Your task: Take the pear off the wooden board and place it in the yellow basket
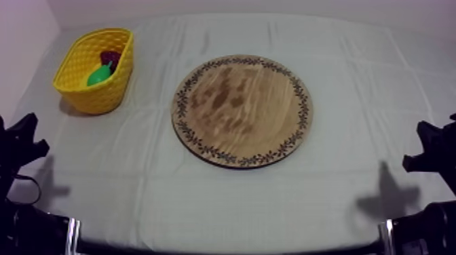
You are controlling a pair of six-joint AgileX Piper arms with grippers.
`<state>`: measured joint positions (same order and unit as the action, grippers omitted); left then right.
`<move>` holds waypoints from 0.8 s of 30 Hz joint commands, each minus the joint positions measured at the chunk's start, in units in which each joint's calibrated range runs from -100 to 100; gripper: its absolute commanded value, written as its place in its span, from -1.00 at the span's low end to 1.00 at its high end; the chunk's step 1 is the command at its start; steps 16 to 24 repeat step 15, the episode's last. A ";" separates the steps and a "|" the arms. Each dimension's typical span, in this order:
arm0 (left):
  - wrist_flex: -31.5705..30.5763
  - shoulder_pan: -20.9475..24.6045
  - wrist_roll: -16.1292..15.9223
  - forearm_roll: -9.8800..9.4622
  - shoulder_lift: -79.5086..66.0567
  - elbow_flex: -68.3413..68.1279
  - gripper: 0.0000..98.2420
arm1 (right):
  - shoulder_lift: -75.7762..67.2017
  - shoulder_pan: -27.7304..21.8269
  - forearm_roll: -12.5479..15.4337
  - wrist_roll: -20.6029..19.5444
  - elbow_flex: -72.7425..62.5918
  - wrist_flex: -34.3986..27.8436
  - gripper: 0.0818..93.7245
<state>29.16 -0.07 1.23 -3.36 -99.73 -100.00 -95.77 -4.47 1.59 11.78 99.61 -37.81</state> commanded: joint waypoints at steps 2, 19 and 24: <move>0.18 0.07 0.18 0.01 -0.01 0.01 -1.00 | 0.01 0.03 0.00 0.02 0.05 -0.01 -0.99; 3.24 1.15 -1.08 0.12 -0.02 0.34 -1.00 | 0.01 0.03 0.00 0.02 0.05 -0.01 -0.99; 3.24 1.15 -1.08 0.12 -0.02 0.34 -1.00 | 0.01 0.03 0.00 0.02 0.05 -0.01 -0.99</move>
